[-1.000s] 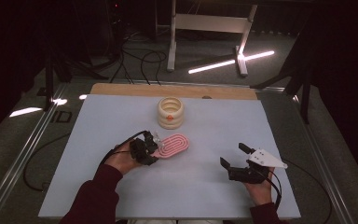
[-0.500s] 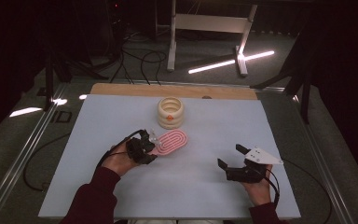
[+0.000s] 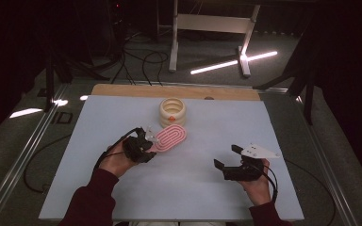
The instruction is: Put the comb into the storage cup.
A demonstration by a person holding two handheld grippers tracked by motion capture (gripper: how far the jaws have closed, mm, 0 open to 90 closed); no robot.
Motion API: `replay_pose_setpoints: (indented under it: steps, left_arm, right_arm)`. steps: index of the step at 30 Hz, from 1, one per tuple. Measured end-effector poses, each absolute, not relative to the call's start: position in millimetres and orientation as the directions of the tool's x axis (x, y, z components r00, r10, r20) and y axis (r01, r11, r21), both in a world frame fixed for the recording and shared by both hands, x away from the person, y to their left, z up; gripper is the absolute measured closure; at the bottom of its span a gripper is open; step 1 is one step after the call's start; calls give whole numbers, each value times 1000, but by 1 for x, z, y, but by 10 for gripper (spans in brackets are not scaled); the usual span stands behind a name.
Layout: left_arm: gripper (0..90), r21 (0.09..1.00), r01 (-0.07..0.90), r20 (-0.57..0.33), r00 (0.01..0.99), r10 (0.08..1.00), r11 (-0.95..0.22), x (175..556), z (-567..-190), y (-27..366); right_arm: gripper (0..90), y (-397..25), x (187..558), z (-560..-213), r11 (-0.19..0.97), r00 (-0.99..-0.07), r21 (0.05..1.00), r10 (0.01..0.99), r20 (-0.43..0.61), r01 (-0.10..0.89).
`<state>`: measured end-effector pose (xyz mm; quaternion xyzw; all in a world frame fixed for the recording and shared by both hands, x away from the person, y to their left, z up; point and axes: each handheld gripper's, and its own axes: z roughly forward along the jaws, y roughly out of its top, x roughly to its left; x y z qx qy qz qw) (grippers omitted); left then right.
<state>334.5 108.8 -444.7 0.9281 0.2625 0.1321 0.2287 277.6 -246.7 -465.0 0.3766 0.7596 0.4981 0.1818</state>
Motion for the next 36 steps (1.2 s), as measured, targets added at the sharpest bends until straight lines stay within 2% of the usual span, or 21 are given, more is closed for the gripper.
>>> replay_pose_setpoints:
  steps: [17,36]
  left_arm:
    - [700,535,441,140,795,590,-721,333,-436,113]
    - [699,569,438,157,773,615,-696,330,-429,112]
  right_arm:
    - [78,-206,298,-443,283,-702,860,702,116,425]
    - [78,-176,318,-425,235,-719,854,663,209,464]
